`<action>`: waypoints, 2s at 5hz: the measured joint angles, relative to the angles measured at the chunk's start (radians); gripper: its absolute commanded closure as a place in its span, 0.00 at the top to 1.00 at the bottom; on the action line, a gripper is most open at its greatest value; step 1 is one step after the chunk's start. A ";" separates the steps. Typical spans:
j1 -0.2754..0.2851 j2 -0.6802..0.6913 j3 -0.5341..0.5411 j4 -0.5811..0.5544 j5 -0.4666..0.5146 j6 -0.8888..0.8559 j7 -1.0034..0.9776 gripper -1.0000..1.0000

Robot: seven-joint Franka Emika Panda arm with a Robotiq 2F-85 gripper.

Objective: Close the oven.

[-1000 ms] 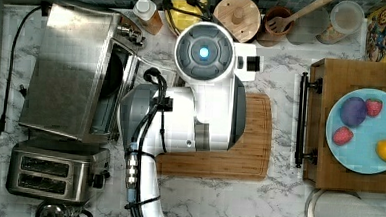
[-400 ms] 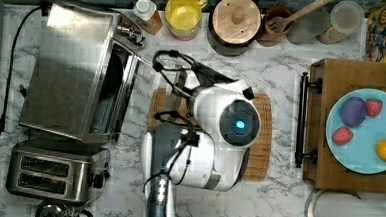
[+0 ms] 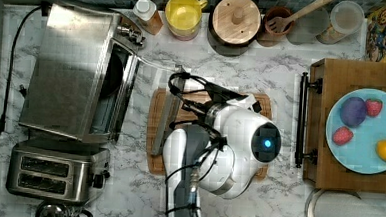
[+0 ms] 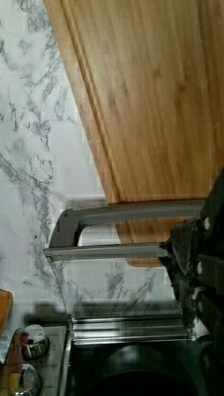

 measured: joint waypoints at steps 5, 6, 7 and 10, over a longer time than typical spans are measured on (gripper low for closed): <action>0.023 0.233 0.009 -0.045 0.462 0.114 -0.481 0.00; 0.023 0.244 0.045 -0.047 0.533 0.085 -0.546 0.00; 0.022 0.252 0.052 -0.035 0.496 0.083 -0.566 0.00; -0.005 0.344 0.060 0.020 0.551 0.048 -0.565 0.00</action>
